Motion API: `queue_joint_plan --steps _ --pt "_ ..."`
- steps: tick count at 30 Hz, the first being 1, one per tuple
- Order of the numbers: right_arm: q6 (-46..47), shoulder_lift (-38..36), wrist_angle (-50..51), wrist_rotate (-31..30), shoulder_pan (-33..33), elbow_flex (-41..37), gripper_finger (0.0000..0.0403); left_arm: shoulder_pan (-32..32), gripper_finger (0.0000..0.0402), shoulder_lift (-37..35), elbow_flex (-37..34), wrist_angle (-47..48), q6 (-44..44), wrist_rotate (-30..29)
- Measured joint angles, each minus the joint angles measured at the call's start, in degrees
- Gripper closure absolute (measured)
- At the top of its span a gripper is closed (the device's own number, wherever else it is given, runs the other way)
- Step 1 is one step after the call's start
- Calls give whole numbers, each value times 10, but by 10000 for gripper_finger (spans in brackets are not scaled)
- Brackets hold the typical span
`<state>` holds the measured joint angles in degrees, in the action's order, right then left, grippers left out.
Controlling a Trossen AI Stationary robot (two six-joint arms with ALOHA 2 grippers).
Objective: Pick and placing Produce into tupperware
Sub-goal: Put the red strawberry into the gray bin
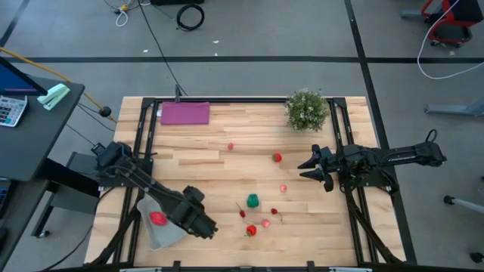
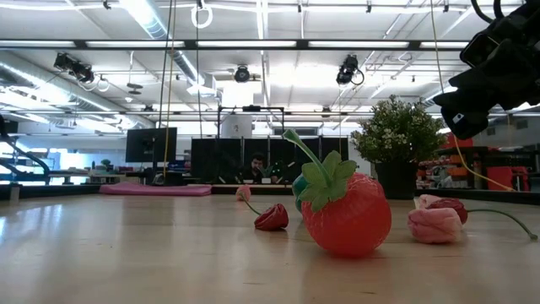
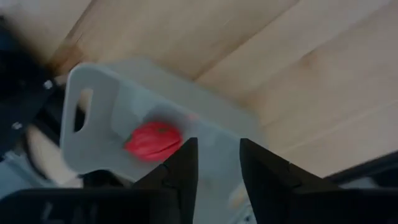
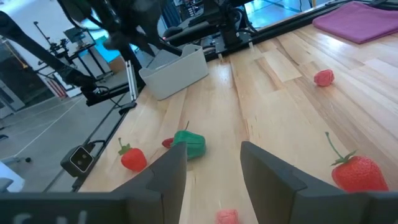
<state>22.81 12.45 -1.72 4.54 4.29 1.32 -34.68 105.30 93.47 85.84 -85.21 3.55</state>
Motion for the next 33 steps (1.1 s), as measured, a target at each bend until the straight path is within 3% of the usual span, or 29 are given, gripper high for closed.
queue_joint_plan --steps 6,11,14,20,33 --pt "0 0 0 0 0 0 243 26 294 0 71 -16 23 -105" --pt "0 0 0 0 0 0 243 44 299 0 98 -55 118 -219" --pt "-3 0 0 0 0 0 243 55 298 0 98 -97 195 -257" --pt "-3 0 -1 0 0 0 243 74 302 3 95 -156 301 -269" --pt "-53 0 -13 -19 0 1 243 90 319 3 95 -162 304 -270"
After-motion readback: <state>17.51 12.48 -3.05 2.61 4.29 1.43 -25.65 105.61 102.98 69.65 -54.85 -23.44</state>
